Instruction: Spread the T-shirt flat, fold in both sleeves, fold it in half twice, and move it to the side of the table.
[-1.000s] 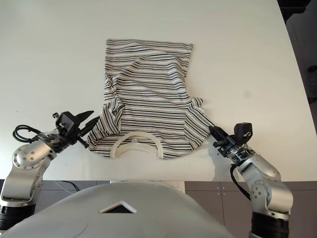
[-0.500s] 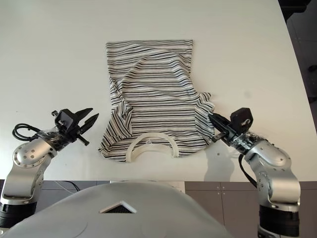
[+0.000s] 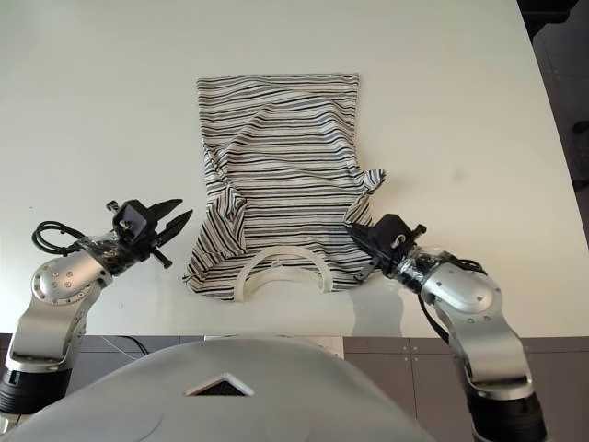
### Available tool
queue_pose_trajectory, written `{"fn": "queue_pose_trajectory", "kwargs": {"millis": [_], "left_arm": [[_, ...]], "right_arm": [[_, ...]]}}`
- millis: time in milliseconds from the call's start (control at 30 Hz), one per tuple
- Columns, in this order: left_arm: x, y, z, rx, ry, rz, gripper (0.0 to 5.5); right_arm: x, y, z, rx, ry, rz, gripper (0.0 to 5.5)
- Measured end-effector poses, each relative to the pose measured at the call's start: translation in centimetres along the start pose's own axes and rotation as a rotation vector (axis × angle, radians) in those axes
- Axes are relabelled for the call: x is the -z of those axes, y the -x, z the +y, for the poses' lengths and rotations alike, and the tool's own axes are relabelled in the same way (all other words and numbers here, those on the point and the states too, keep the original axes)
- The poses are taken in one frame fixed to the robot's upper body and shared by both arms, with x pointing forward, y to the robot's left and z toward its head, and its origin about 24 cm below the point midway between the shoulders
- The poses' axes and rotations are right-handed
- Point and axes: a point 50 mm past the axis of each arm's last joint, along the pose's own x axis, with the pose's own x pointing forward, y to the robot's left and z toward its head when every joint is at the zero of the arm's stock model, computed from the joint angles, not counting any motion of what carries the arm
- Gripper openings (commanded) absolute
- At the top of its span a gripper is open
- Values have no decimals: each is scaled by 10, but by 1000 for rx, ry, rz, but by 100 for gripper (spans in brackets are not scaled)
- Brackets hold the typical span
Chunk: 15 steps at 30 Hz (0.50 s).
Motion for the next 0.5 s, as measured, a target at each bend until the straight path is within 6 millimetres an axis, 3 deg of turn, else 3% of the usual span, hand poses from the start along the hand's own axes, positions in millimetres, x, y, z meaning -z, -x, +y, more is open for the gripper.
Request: {"fn": "queue_pose_trajectory", "kwargs": {"millis": [300,500], "left_arm": [[0,-2,-3,38,-25,14,120],[1,-2,-4,58,-55,35,120]], "right_arm": [[2,-6,7,-6,52,31,11],[-8,-6,14,-56,-14,-34,114]]}}
